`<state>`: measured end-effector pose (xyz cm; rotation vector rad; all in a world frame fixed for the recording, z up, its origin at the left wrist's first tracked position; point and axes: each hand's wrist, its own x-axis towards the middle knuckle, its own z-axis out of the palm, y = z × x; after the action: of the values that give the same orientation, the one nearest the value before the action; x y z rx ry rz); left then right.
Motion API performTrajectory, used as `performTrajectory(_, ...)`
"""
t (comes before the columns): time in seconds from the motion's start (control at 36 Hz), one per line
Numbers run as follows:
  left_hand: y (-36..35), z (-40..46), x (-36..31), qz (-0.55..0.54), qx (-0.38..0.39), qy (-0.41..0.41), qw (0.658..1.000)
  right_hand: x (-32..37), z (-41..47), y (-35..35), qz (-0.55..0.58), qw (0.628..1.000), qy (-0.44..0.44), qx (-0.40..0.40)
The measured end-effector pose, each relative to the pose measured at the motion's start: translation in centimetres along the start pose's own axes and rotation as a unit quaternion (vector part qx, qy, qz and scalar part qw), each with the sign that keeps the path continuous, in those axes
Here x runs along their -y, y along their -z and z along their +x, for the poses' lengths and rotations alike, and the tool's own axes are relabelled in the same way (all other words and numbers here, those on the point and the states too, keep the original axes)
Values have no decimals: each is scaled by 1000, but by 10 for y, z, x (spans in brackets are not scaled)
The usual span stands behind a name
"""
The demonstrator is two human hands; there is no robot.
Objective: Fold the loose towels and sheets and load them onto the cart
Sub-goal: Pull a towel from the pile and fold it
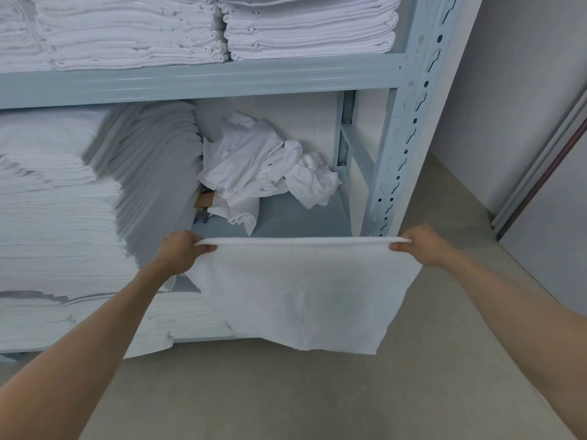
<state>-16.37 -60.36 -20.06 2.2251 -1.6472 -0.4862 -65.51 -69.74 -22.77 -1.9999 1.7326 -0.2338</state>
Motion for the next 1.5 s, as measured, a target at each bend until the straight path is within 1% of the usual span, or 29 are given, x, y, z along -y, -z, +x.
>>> performTrajectory(0.08,2,1,-2,-126,-32,23,991,-1,-2,3,53,998,-26,-30)
performTrajectory(0.17,4,2,-3,-251,-76,78,962,-5,-3,0,127,984,-76,-101)
performTrajectory(0.22,0,3,-2,-300,-83,123,942,-8,-4,-5,140,973,-128,-130)
performTrajectory(0.25,-4,3,-3,-308,-75,145,937,-7,-5,-8,134,971,-149,-131)
performTrajectory(0.31,-14,3,-6,-301,-44,160,939,-4,-5,-15,125,969,-177,-121)
performTrajectory(0.36,-24,1,-14,-287,-26,150,946,3,-4,-22,127,967,-186,-115)
performTrajectory(0.5,-47,2,-49,-281,2,115,953,44,-2,-31,155,972,-148,-90)
performTrajectory(0.61,-52,2,-80,-290,14,80,953,81,-3,-29,220,966,-111,-79)
performTrajectory(0.72,-54,-3,-106,-296,25,27,954,116,-8,-26,322,941,-74,-66)
performTrajectory(0.83,-59,-11,-137,-277,38,-47,959,157,-19,-32,415,909,-32,-13)
performTrajectory(0.92,-60,-13,-156,-232,53,-93,967,180,-23,-38,423,906,-22,24)
performTrajectory(1.0,-58,-14,-163,-186,50,-118,974,189,-25,-35,414,908,-29,56)
performTrajectory(1.03,-58,-15,-163,-179,52,-120,975,190,-26,-33,425,902,-32,72)
performTrajectory(1.11,-57,-16,-160,-182,66,-119,974,185,-32,-28,500,855,-25,132)
performTrajectory(1.14,-57,-16,-159,-190,73,-119,972,183,-34,-28,510,848,-17,144)
performTrajectory(1.17,-56,-16,-159,-199,80,-120,969,181,-35,-28,509,848,-7,149)
performTrajectory(1.22,-56,-18,-159,-212,94,-124,965,177,-35,-32,487,862,10,140)
performTrajectory(1.31,-53,-21,-161,-255,120,-120,952,173,-34,-41,439,895,-2,80)
performTrajectory(1.36,-50,-22,-162,-283,136,-121,942,170,-33,-45,396,918,8,36)
performTrajectory(1.44,-45,-24,-162,-286,137,-136,939,167,-31,-49,280,958,46,-31)
performTrajectory(1.5,-42,-26,-164,-285,136,-141,938,165,-31,-50,191,976,61,-81)
